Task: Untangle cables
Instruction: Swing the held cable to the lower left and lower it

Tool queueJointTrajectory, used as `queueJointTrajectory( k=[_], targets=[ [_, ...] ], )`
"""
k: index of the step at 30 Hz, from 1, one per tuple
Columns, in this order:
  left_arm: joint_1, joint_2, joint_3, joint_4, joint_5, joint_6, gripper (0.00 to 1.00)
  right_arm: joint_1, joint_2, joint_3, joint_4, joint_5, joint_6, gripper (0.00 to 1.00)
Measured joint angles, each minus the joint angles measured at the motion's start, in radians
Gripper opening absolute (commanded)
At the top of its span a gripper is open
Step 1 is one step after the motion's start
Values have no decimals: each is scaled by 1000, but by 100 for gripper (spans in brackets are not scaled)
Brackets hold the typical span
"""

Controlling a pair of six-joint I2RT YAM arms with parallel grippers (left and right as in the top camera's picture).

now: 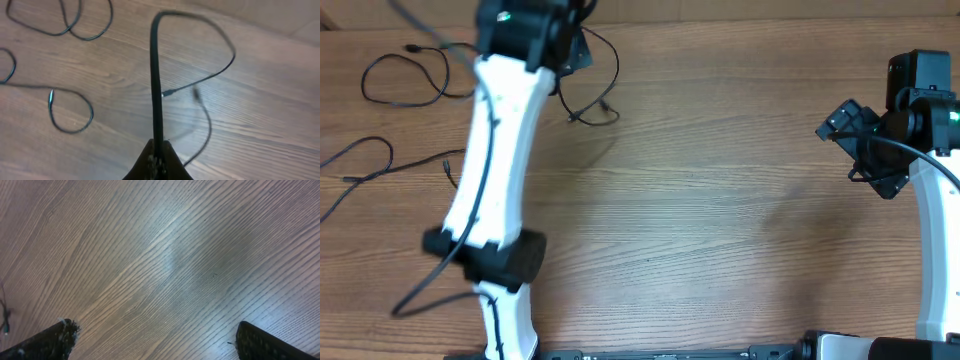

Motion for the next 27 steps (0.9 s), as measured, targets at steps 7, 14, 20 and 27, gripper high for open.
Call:
queueJointTrajectory(
  k=[7, 14, 20, 27],
  targets=[
    [0, -238, 0, -89, 27, -45, 4, 0, 0, 0, 0, 0, 0, 100],
    [0, -360, 2, -92, 68, -31, 4, 0, 0, 0, 0, 0, 0, 100],
    [3, -423, 2, -93, 79, -39, 4, 0, 0, 0, 0, 0, 0, 100],
    [74, -503, 2, -93, 86, -43, 4, 0, 0, 0, 0, 0, 0, 100]
  ],
)
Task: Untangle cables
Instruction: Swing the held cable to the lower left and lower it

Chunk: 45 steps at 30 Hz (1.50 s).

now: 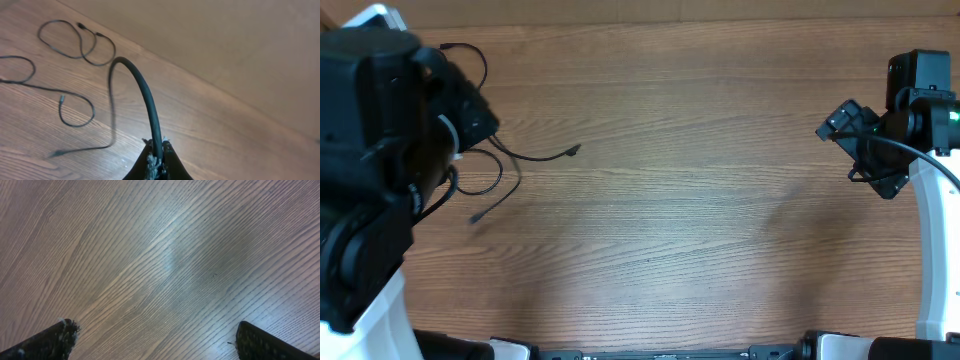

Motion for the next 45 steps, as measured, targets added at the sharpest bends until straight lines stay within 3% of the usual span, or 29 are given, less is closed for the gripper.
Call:
queueJointTrajectory(
  k=[10, 18, 25, 36, 45],
  targets=[
    [251, -14, -11, 0, -5, -30, 4, 0, 0, 0, 1, 0, 0, 100],
    [451, -23, -138, -1, 39, -48, 4, 0, 0, 0, 0, 0, 0, 100],
    [592, -49, -257, -3, 77, -92, 4, 0, 0, 0, 0, 0, 0, 100],
    [796, -106, -271, -2, 100, -100, 5, 0, 0, 0, 1, 0, 0, 100],
    [1019, -110, -500, 1, 84, -145, 4, 0, 0, 0, 0, 0, 0, 100]
  ],
)
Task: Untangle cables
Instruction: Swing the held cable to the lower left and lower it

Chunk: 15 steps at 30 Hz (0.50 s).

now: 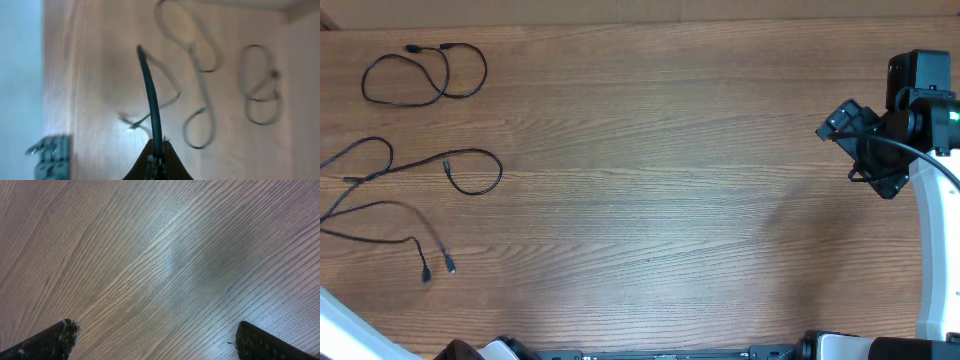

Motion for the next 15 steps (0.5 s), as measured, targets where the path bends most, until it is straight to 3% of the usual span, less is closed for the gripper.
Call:
queueJointTrajectory(
  k=[11, 15],
  targets=[
    [214, 4, -330, 9, 0, -223, 4, 0, 0, 0, 0, 0, 0, 100],
    [239, 4, -415, 86, -2, -274, 4, 0, 0, 0, 0, 0, 0, 100]
  ],
)
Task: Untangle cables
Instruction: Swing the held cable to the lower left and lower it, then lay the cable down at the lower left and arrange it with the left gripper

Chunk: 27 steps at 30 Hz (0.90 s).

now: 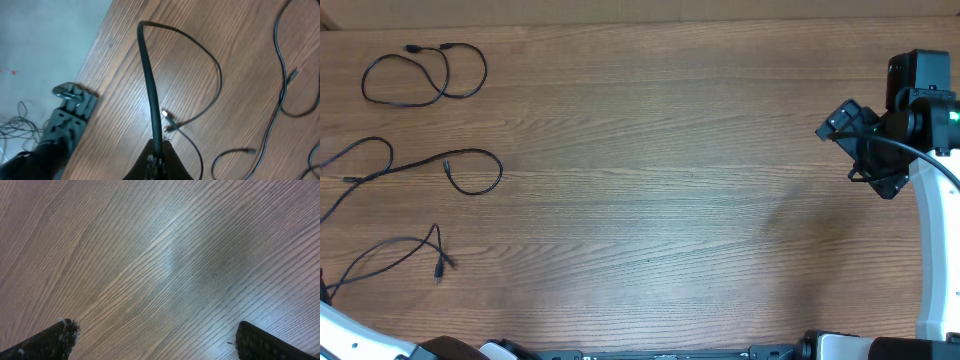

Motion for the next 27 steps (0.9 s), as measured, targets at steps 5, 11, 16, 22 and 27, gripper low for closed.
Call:
queueJointTrajectory(
  k=[5, 11, 16, 22, 27],
  targets=[
    [0, 0, -130, 151, -2, -26, 4, 0, 0, 0, 0, 0, 0, 100],
    [0, 11, -298, 352, -2, -33, 4, 0, 0, 0, 0, 0, 0, 100],
    [0, 71, -392, 417, -1, -53, 4, 0, 0, 0, 0, -1, 0, 100],
    [0, 219, -421, 492, 15, -80, 6, 0, 0, 0, 0, 0, 0, 100],
    [0, 315, -423, 558, 111, 24, 9, 0, 0, 0, 0, 0, 0, 100]
  ],
)
